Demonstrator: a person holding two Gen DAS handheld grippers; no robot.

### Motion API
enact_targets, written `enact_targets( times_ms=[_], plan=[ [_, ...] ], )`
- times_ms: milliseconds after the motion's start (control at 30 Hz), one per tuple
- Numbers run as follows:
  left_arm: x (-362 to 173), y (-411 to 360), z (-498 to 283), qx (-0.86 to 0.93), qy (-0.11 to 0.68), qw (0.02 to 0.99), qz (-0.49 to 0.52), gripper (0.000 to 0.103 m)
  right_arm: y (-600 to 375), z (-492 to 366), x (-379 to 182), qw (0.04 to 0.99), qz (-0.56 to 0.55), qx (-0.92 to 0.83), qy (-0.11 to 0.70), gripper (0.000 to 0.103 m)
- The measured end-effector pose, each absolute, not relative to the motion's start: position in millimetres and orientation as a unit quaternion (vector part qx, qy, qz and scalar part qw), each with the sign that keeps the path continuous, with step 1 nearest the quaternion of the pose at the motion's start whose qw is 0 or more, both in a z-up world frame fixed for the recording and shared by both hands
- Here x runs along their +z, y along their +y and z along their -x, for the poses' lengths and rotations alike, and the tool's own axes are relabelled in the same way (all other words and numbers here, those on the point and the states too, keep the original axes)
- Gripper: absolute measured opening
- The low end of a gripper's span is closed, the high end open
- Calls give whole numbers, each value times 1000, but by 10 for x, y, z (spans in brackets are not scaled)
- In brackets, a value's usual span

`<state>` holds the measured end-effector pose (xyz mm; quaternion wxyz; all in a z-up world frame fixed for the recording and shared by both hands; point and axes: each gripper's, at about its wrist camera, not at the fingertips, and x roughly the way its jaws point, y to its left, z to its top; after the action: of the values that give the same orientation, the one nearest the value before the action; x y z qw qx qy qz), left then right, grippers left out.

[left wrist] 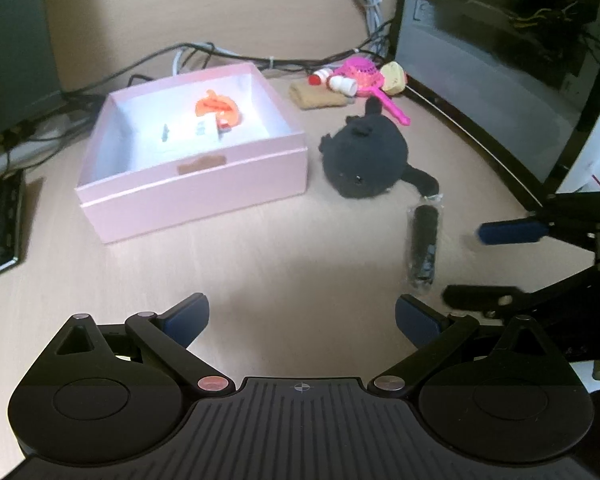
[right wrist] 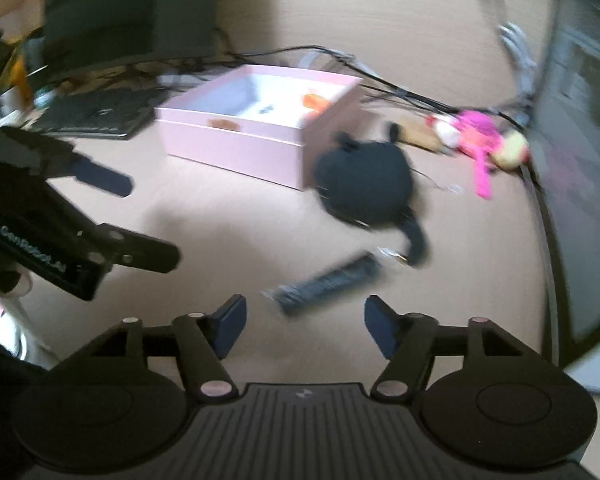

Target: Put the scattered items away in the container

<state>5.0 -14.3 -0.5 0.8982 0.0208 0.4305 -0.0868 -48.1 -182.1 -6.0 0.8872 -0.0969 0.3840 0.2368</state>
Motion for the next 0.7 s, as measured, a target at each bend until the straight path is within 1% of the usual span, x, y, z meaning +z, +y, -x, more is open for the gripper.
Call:
enact_targets(
  times_ms=[67, 267, 300, 333, 367, 533, 567, 633, 700],
  plan=[
    [-38, -259, -87, -101, 430, 897, -29, 102, -1948, 514, -92, 891, 95, 214, 389, 76],
    [-144, -712, -216, -113, 398, 906, -88, 101, -2247, 635, -219, 896, 100, 173, 396, 80],
    [-168, -774, -238, -122, 398, 904, -94, 96, -2281, 654, -229, 898, 96, 168, 396, 81],
    [-199, -842, -260, -132, 402, 900, -102, 75, -2312, 669, -237, 899, 91, 164, 396, 81],
    [-234, -906, -289, -141, 408, 895, -110, 62, -2338, 675, -247, 900, 87, 162, 395, 81],
    [-358, -1106, -395, -144, 417, 887, -136, 61, -2408, 687, -274, 905, 83, 155, 388, 82],
    [-367, -1132, -408, -147, 417, 886, -140, 59, -2423, 678, -282, 905, 80, 155, 388, 82],
    [-377, -1172, -420, -153, 418, 884, -146, 37, -2432, 653, -301, 904, 76, 157, 391, 82],
    [-364, -1165, -416, -154, 420, 882, -150, 30, -2402, 630, -316, 902, 78, 163, 392, 82]
  ],
)
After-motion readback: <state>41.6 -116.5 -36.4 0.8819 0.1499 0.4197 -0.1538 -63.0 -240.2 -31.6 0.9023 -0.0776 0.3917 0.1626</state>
